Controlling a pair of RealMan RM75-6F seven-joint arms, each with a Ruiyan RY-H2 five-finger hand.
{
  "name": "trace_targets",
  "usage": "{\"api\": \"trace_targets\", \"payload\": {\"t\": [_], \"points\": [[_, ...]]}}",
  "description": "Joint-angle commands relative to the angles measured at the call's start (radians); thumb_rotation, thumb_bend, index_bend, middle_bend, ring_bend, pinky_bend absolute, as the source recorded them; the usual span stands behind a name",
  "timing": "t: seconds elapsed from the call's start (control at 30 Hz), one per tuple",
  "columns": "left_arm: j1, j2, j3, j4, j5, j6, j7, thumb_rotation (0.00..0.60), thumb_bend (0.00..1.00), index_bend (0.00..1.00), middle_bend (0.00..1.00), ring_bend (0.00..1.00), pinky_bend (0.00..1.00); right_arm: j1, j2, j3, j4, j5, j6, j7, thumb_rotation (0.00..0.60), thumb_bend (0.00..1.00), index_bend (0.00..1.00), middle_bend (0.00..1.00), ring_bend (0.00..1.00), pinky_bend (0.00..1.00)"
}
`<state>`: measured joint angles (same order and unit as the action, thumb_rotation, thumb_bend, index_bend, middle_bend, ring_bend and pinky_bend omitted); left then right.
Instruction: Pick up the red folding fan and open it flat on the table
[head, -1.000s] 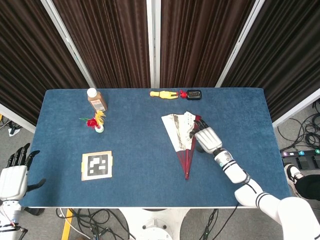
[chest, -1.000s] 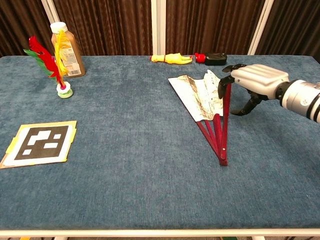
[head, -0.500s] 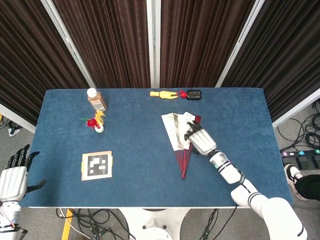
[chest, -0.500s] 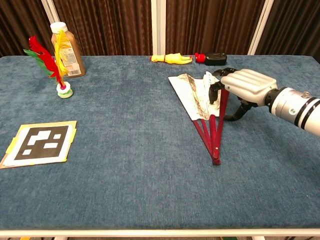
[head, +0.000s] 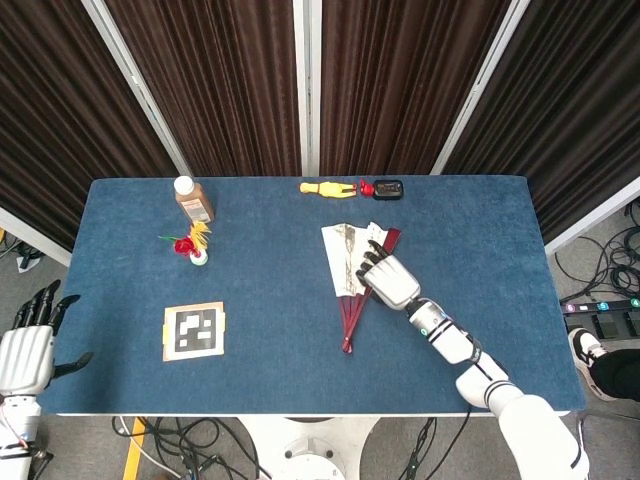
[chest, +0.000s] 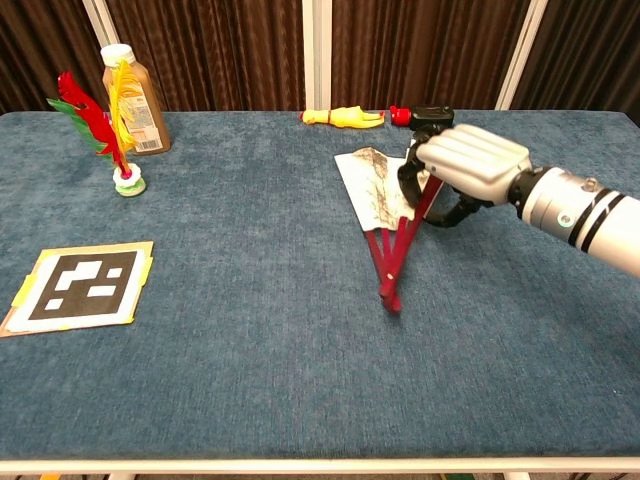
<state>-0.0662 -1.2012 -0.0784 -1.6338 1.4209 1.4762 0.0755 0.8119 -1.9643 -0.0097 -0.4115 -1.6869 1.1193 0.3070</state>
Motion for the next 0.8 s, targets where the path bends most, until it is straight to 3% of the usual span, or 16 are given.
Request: {"api": "trace_targets", "payload": {"t": [0.03, 0.17, 0.33, 0.57, 0.8], "points": [[-0.031, 0.026, -0.019, -0.009, 0.033, -0.018, -0.077, 0.600, 0.00, 0.25, 0.13, 0.06, 0.13, 0.033, 0.039, -0.007, -0.021, -0.023, 0.042, 0.001, 0.600, 0.81, 0.83, 0.66, 0.32, 0.17], [-0.078, 0.052, -0.048, -0.021, 0.084, -0.030, -0.200, 0.600, 0.00, 0.25, 0.13, 0.06, 0.13, 0.085, 0.129, -0.008, -0.101, -0.048, 0.076, -0.011, 0.600, 0.90, 0.87, 0.69, 0.36, 0.21], [-0.150, 0.053, -0.094, -0.010, 0.105, -0.068, -0.333, 0.600, 0.00, 0.24, 0.14, 0.06, 0.13, 0.143, 0.269, 0.011, -0.256, -0.054, 0.078, -0.013, 0.600, 0.93, 0.92, 0.73, 0.40, 0.24], [-0.293, -0.028, -0.195, 0.040, 0.049, -0.174, -0.639, 0.600, 0.00, 0.18, 0.14, 0.06, 0.14, 0.187, 0.468, 0.062, -0.529, -0.030, 0.066, -0.012, 0.600, 0.95, 0.94, 0.75, 0.43, 0.27], [-0.404, -0.122, -0.251, 0.098, -0.024, -0.301, -0.937, 0.600, 0.00, 0.15, 0.14, 0.06, 0.15, 0.208, 0.592, 0.100, -0.714, -0.008, 0.044, 0.016, 0.600, 0.95, 0.94, 0.75, 0.42, 0.27]]}}
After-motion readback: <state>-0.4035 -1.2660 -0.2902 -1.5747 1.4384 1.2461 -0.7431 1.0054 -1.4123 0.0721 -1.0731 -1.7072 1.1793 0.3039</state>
